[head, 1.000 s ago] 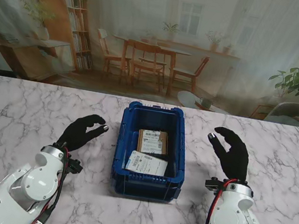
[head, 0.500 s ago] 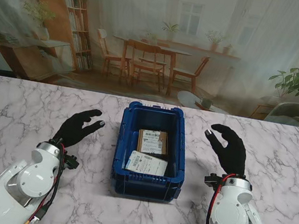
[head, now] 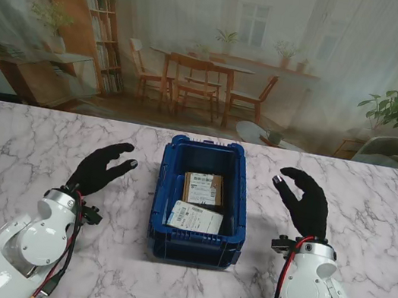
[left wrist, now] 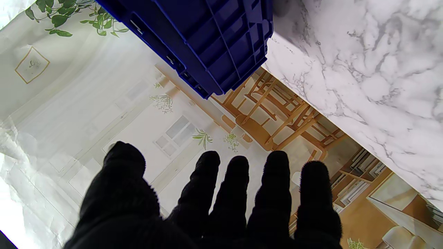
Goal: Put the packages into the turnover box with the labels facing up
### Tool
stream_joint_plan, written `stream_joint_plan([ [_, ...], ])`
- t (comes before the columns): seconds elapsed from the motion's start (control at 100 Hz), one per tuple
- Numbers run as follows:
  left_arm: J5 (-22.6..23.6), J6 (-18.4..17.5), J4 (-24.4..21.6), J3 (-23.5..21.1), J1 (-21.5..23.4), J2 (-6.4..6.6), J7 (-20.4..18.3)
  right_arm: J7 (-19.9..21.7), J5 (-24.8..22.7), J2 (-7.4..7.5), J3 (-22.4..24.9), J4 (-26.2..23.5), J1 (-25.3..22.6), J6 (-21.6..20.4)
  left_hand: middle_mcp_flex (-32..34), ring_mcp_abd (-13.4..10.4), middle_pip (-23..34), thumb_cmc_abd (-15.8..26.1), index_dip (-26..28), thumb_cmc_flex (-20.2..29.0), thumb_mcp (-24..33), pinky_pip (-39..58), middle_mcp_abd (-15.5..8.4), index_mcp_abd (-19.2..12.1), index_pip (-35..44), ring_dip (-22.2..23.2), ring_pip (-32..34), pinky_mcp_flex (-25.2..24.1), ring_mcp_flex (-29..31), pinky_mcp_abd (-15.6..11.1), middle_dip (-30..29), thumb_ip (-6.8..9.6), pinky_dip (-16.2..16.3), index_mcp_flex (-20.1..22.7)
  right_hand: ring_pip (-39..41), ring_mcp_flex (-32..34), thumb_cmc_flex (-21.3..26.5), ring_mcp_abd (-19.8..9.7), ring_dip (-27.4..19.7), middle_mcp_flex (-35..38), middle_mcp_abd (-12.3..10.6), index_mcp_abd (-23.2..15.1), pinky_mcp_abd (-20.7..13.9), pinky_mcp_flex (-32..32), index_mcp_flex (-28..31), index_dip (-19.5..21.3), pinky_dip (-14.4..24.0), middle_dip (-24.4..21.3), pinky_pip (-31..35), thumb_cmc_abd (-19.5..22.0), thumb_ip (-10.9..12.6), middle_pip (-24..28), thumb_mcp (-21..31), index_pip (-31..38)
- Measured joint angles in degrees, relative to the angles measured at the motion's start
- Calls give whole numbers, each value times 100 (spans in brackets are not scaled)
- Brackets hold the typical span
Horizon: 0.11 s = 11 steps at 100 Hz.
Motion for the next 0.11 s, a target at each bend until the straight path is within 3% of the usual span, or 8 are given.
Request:
stream_joint_plan([
  [0.11, -44, -3, 0, -16, 6, 1, -2, -13, 1, 0, -7, -20, -11, 9, 0, 0, 0, 0, -1, 0, 0, 0, 0, 0, 0, 0, 0, -5, 0, 0, 0, 0, 0, 0, 0, 0, 0, 0, 0, 0, 0, 0, 0, 0, 0, 0, 0, 0, -1, 0, 0, 0, 0, 0],
])
